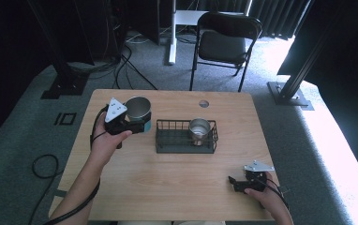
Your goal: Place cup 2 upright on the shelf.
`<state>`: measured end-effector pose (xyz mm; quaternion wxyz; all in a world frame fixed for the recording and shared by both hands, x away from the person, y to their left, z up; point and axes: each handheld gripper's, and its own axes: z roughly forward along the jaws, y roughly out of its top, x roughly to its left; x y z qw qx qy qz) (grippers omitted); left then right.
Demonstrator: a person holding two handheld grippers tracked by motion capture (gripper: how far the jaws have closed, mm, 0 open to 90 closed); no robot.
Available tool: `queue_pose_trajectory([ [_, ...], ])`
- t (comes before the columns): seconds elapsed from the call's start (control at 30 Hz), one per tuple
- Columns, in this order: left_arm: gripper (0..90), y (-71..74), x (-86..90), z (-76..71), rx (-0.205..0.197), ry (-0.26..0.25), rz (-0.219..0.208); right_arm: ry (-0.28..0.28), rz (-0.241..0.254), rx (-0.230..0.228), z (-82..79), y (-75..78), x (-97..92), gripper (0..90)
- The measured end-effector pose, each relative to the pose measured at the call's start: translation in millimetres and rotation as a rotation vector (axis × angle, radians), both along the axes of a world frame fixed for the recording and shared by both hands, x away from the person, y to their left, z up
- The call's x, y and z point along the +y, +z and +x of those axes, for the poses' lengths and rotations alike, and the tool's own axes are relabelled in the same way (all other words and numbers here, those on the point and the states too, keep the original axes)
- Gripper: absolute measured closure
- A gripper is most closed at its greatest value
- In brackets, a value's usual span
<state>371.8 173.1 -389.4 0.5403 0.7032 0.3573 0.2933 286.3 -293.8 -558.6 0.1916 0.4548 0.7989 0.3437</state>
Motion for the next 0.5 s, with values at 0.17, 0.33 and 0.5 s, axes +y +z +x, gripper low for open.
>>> queue_pose_trajectory([
  [0.17, 13.8, 4.3, -14.7, 2.0, -0.016, -0.033, 0.011, 0.000, 0.000, -0.001, 0.1, 0.0, 0.0, 11.2],
  [0.33, 13.7, 6.7, -29.6, 3.7, -0.024, -0.070, 0.015, 0.000, 0.000, -0.001, 0.1, 0.0, 0.0, 11.2],
  [0.5, 13.8, 4.8, -44.5, 6.2, -0.023, -0.105, 0.020, 0.000, 0.000, -0.001, 0.1, 0.0, 0.0, 11.2],
])
